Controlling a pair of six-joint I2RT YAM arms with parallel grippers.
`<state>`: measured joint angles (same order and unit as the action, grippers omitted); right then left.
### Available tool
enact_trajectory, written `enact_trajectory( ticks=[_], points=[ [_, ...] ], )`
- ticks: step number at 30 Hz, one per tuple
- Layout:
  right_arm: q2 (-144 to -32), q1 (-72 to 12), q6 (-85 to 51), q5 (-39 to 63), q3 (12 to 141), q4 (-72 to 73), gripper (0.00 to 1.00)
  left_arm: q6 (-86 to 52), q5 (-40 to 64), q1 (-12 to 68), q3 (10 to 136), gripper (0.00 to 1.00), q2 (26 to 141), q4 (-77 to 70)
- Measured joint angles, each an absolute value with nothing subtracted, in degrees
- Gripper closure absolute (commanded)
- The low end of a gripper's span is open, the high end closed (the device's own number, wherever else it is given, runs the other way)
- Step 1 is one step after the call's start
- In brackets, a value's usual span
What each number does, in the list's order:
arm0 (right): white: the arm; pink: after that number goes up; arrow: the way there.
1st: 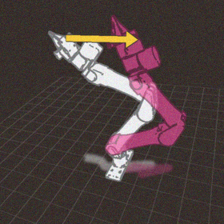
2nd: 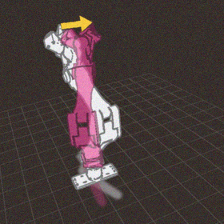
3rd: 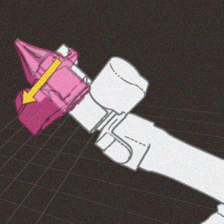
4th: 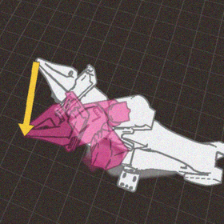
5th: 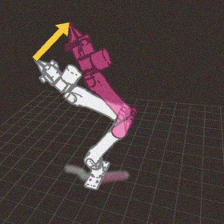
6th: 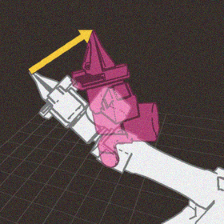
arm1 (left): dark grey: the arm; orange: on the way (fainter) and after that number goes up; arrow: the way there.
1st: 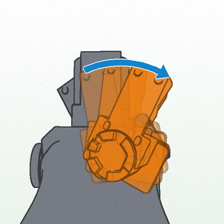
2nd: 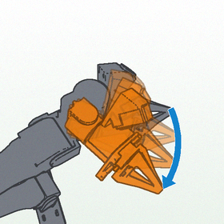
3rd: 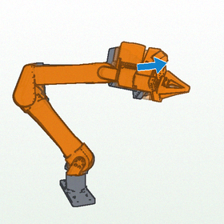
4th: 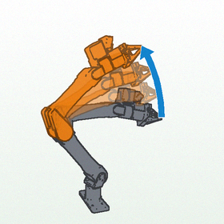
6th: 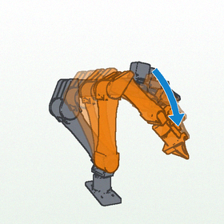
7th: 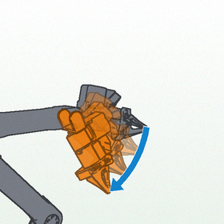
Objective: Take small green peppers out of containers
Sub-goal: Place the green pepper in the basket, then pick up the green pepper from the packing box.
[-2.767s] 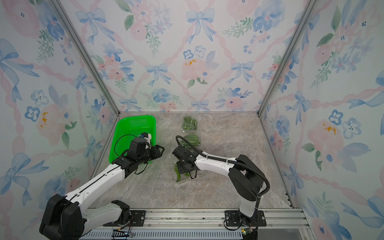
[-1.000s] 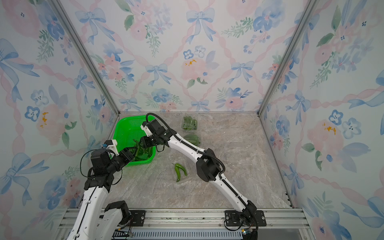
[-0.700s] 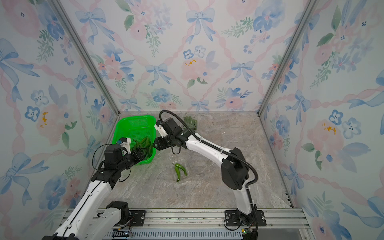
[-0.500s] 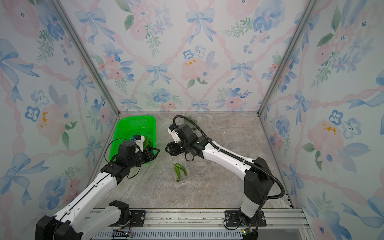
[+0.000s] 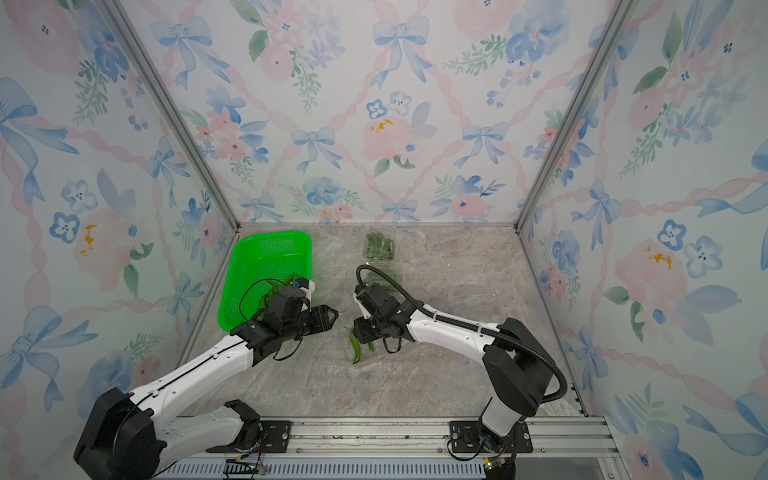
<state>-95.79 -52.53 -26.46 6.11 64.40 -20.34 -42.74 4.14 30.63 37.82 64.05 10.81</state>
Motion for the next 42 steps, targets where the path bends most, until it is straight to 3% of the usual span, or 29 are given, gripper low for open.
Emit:
enact_trajectory(
  ticks=[26, 42],
  points=[
    [-107.85, -54.59, -28.1, 4.62, 67.68, -20.36, 0.64, -42.74, 3.92, 24.64, 34.09, 0.43, 58.48, 10.83],
    [-108.66, -54.87, -28.97, 2.09, 68.25, -21.23, 0.81, -44.18, 3.86, 20.71, 32.34, 0.42, 51.59, 10.83]
  ],
)
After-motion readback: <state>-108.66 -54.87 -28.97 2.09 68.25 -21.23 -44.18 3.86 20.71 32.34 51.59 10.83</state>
